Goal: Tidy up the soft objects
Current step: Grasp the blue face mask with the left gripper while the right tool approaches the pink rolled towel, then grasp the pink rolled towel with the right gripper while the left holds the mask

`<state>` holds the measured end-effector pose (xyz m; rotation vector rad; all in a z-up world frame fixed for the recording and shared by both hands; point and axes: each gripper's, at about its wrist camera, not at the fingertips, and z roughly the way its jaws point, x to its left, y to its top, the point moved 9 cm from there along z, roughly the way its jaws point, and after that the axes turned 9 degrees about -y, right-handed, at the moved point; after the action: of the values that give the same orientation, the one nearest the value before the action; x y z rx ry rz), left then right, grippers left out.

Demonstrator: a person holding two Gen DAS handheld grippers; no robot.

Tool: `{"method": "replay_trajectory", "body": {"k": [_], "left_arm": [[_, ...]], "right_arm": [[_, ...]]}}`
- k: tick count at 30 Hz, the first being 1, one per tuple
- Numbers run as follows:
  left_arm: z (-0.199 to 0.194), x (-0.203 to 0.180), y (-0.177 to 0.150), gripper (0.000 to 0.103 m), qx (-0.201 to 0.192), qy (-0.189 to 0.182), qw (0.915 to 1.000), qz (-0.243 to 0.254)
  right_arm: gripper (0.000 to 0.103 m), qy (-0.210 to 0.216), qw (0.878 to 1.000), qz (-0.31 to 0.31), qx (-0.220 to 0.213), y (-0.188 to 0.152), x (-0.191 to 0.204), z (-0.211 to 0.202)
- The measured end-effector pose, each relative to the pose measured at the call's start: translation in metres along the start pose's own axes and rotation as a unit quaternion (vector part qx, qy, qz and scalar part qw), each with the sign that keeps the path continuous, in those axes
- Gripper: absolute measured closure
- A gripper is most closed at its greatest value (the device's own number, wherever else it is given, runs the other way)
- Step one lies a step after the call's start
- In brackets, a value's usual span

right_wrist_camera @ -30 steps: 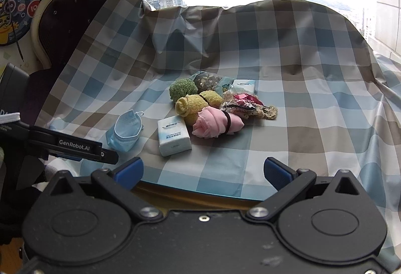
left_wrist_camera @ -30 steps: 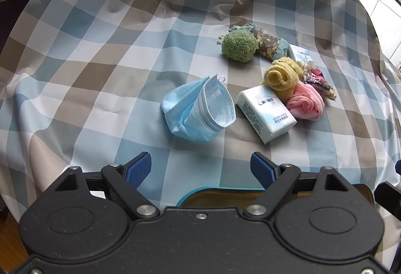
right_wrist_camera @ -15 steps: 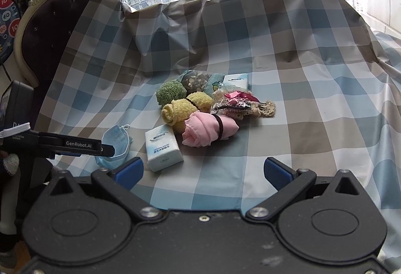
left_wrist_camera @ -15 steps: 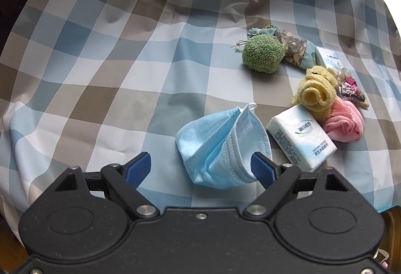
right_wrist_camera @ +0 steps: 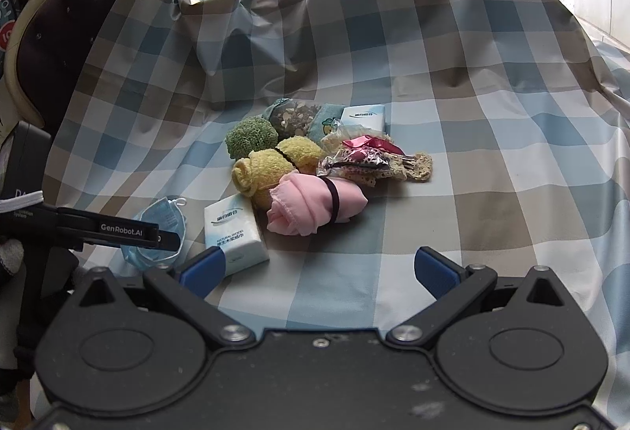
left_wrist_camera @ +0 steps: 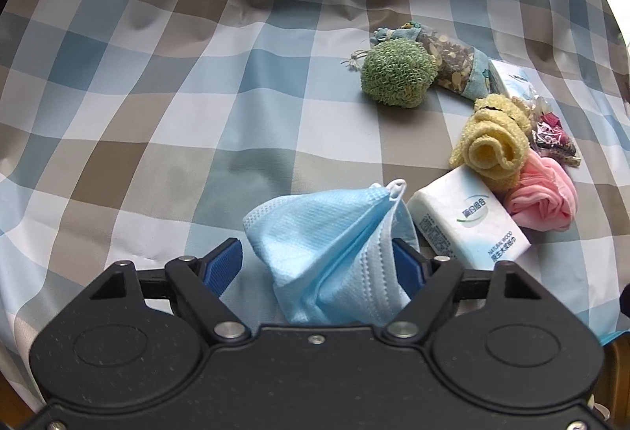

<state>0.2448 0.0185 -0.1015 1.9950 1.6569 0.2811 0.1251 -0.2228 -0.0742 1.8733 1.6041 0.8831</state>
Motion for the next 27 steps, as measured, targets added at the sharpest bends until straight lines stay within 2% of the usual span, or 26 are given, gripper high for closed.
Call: {"method": "replay_trajectory", "body": {"k": [3, 5, 10, 17, 27], "left_arm": [[-0.001, -0.008, 0.006, 0.032, -0.006, -0.007, 0.9999, 0.012], [-0.003, -0.012, 0.011, 0.037, -0.012, -0.012, 0.9997, 0.018], [-0.008, -0.015, 0.026, 0.037, -0.029, -0.020, 0.9990, 0.026], [-0.009, -0.004, 0.038, 0.037, -0.041, -0.029, 0.9988, 0.000], [-0.020, 0.003, 0.034, 0.037, -0.046, -0.044, 0.9978, -0.018]], "right_arm": [[0.000, -0.009, 1.000, -0.007, -0.004, 0.002, 0.000, 0.004], [0.000, -0.012, 1.000, -0.009, -0.005, 0.004, 0.000, 0.007], [0.000, -0.019, 1.000, -0.008, 0.001, 0.009, 0.000, 0.022], [0.000, -0.023, 1.000, -0.016, 0.001, 0.019, 0.011, 0.044], [0.000, -0.036, 0.998, -0.041, 0.007, 0.032, 0.020, 0.085]]}}
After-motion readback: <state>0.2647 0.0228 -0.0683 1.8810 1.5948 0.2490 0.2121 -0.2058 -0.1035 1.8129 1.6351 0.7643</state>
